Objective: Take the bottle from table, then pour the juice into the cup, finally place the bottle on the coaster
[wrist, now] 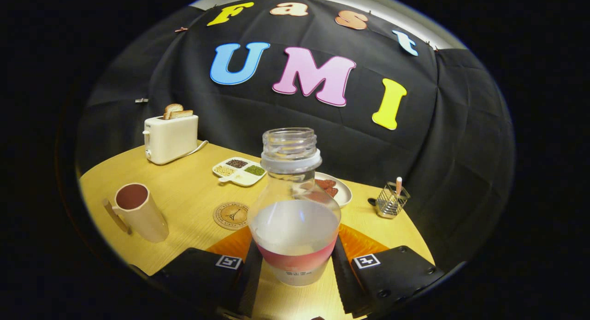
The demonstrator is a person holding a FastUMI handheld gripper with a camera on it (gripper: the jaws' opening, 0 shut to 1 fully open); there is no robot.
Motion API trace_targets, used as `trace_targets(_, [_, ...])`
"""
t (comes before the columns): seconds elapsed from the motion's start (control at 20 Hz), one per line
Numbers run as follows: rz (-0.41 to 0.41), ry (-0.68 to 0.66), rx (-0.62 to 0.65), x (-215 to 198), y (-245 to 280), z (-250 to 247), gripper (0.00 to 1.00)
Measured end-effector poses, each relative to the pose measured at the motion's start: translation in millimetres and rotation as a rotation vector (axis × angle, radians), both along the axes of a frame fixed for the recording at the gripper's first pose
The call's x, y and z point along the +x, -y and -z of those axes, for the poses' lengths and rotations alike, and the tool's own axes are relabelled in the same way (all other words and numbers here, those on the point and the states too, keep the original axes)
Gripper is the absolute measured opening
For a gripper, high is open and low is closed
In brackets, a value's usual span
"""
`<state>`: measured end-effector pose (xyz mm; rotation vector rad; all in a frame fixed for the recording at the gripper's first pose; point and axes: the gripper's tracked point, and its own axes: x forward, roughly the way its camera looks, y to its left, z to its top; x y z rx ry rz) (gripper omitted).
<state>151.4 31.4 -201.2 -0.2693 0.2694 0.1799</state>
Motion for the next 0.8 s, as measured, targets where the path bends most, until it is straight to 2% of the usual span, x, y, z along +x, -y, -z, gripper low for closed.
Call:
trace_targets(0.2, [-0.06,0.024,-0.149,-5,-31,-19,0.72])
trace_targets(0.5, [-0.222,0.089,-0.411,-23,-84,-27,0.72])
trace_targets(0.8, [-0.244,0.101,-0.6,-22,-109,-19,0.72])
